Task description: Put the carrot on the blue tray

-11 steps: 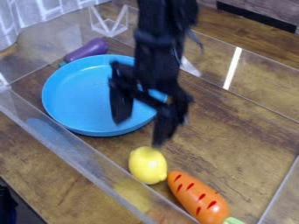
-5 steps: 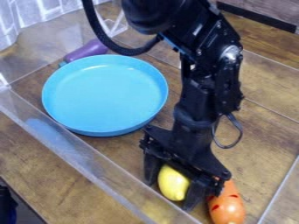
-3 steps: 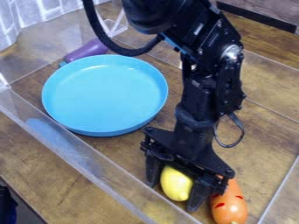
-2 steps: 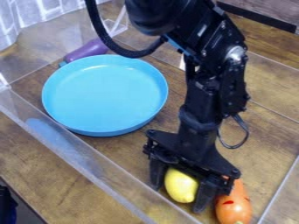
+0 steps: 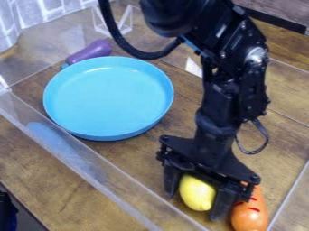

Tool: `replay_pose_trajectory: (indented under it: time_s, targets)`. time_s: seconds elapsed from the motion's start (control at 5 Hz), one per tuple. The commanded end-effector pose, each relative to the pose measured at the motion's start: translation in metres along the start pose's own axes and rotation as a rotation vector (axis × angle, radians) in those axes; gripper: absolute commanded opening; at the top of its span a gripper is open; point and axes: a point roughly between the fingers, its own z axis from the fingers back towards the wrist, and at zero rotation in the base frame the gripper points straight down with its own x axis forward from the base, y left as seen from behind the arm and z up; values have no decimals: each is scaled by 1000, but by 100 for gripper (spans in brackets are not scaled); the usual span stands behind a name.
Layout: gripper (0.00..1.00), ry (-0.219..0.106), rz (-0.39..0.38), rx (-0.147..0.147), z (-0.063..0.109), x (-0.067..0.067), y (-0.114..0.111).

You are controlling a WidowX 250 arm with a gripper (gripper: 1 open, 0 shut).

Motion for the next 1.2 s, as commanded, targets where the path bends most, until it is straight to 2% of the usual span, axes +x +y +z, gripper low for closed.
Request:
replay_pose_trajectory:
  time_s: [0.0,0.4,1.0]
  targets:
    - [0,-33,-1,-15,10,5,-8]
    - [0,-29,-40,-5,5,7,-5]
    - [0,-33,-153,4,5,-1,-14]
